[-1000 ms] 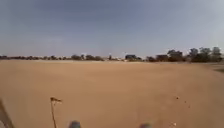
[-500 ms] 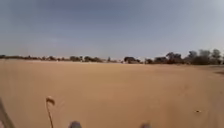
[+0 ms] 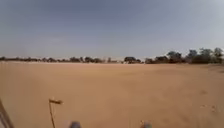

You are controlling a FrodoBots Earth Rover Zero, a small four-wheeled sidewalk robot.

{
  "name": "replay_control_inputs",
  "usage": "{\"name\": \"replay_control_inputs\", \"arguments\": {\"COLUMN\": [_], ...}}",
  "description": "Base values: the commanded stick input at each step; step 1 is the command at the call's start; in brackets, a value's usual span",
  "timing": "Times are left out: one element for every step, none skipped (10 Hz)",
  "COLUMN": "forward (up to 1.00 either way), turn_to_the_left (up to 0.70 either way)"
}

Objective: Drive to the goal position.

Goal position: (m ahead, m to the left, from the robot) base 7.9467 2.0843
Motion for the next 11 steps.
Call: {"name": "replay_control_inputs", "arguments": {"forward": [1.00, 1.00, 1.00, 1.00, 1.00, 1.00, 1.00, 1.00, 1.00, 1.00, 1.00], "turn_to_the_left": [0.00, 0.00, -0.17, -0.27, -0.27, -0.15, 0.00, 0.00, 0.00, 0.00, 0.00]}}
